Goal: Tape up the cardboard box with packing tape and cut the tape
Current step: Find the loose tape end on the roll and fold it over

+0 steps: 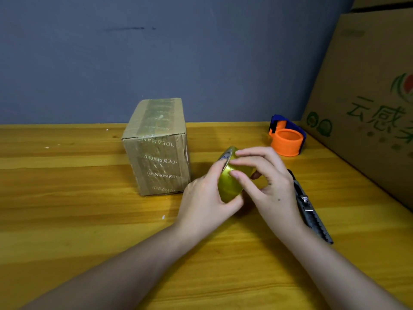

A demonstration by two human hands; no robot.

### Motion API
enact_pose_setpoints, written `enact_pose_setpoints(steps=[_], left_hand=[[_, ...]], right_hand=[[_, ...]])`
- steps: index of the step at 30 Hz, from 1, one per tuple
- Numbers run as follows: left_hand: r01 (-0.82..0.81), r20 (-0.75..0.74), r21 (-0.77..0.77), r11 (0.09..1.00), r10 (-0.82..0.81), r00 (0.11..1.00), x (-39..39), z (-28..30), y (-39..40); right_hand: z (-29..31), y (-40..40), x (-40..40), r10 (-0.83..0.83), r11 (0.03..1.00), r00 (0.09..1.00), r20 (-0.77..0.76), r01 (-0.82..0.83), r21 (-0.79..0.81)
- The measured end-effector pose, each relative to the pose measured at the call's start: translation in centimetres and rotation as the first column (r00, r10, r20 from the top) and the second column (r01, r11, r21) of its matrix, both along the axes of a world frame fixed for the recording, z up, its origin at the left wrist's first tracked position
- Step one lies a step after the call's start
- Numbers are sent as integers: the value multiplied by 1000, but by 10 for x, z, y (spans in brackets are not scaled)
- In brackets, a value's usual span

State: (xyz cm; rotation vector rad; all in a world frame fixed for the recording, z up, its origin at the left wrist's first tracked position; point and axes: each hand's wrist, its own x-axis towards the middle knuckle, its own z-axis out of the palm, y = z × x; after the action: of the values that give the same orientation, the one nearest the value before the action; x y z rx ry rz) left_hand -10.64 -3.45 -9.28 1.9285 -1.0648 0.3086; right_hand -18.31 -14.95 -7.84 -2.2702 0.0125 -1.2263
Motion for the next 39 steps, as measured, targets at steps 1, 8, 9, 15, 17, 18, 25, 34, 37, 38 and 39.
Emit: enact_pose_setpoints(steps=[1, 8, 9, 15, 17, 18, 25, 34, 37, 38, 39], left_hand=[[3, -3, -1, 1000, -3, 1000, 0, 0, 0], [31, -42, 8, 999, -31, 999, 2, 1, 0], [36, -51, 4, 999, -36, 998, 1, 1, 1], [50, -71, 21, 999, -49, 996, 2, 0, 1], [51, -46, 35, 998, -49, 998, 3, 0, 2], [47, -29, 47, 998, -46, 999, 3, 0, 2], [-6, 143, 71, 997, -5, 990, 2, 1, 2], [16, -12, -22, 1000, -16, 1000, 3, 1, 2], [48, -75, -67, 997, -53, 996, 0, 1, 2], [56, -88, -72, 996, -62, 994, 0, 1, 1], [62, -102, -79, 995, -70, 992, 0, 1, 0]], right_hand=[[0, 0, 0, 5, 1000, 1000, -3, -5, 20], [1, 0, 1, 14, 998, 1000, -3, -14, 53], [0, 1, 1, 15, 999, 1000, 9, -15, 50], [5, -3, -1, 10, 995, 1000, -15, -8, 99], [6, -4, -3, -5, 1000, 1000, -26, 6, 23], [7, -5, -3, -15, 1000, 1000, -27, 16, 11], [9, -10, -5, -121, 976, 993, -7, 117, -185], [6, 1, -2, -159, 898, 987, 29, 157, -411], [8, 3, -3, -139, 881, 989, 55, 149, -449], [9, 3, -4, -140, 889, 989, 53, 149, -432], [10, 3, -4, -139, 902, 989, 45, 145, -407]])
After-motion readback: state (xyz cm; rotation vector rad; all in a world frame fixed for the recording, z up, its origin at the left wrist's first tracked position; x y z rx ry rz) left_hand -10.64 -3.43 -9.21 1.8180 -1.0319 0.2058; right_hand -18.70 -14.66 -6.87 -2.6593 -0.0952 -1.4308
